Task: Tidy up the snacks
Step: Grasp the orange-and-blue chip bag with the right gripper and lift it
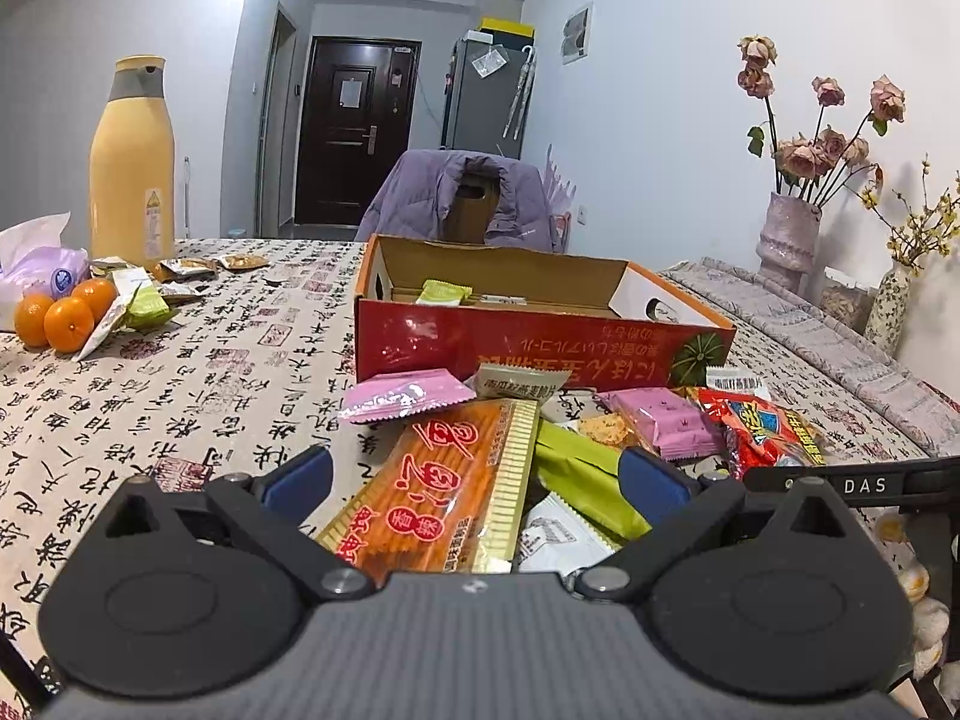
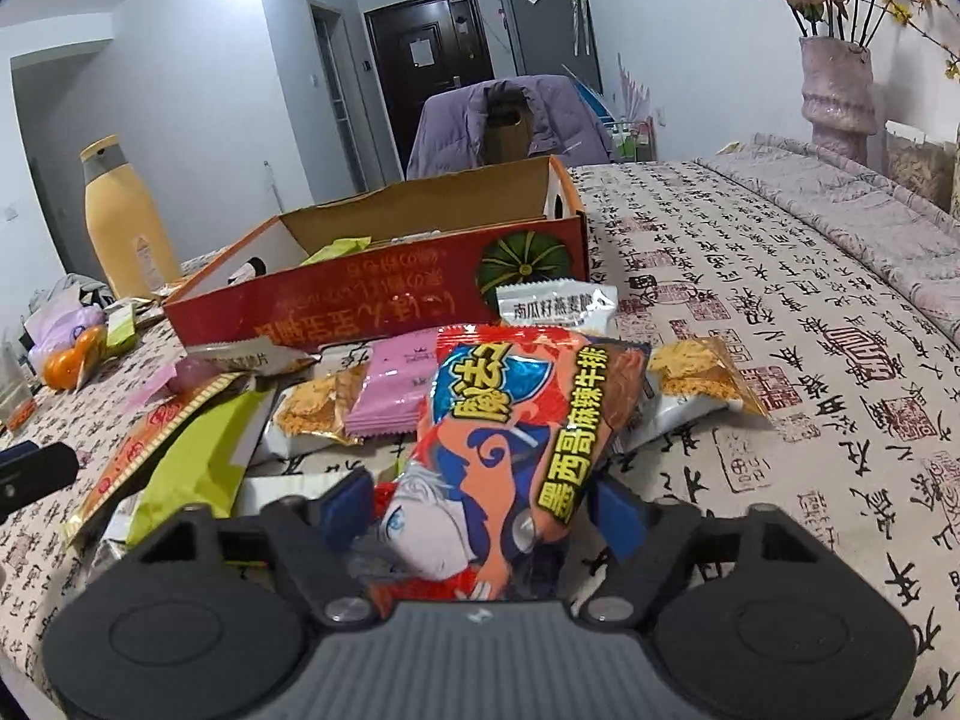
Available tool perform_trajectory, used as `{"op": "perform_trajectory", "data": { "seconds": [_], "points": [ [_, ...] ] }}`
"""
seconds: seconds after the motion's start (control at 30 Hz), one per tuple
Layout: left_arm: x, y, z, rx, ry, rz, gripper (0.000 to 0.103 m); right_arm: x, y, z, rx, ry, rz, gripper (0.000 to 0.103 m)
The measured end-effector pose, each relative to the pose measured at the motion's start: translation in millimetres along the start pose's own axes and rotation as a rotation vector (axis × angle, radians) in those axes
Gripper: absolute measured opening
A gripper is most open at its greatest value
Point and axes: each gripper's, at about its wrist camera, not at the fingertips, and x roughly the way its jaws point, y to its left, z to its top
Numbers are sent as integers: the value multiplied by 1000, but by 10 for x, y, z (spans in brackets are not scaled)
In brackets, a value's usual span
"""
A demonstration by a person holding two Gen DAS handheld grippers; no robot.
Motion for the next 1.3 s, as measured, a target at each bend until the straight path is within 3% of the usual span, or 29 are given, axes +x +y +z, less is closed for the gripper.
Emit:
{"op": "perform_trajectory", "data": {
  "seconds": [0.1, 0.27, 0.63, 1.07, 1.17, 1.3],
  "points": [
    [8, 2, -8, 0, 4, -5, 103, -53, -14, 2, -3, -17, -6, 59],
    [15, 19, -10, -8, 9, -4, 103, -131, -25, -7, -19, -38, 13, 54],
    [7, -84, 72, 5, 18, -2, 103, -385, -45, 45, -62, -149, 24, 54],
    [204, -478, 177, 49, 93, -8, 103, -376, -155, 53, -63, -185, 18, 54],
    [276, -560, 218, 50, 119, -3, 96, -360, -177, 67, -57, -188, 21, 54],
    [422, -651, 250, 43, 187, -20, 73, -347, -215, 87, -51, -194, 29, 54]
  ]
}}
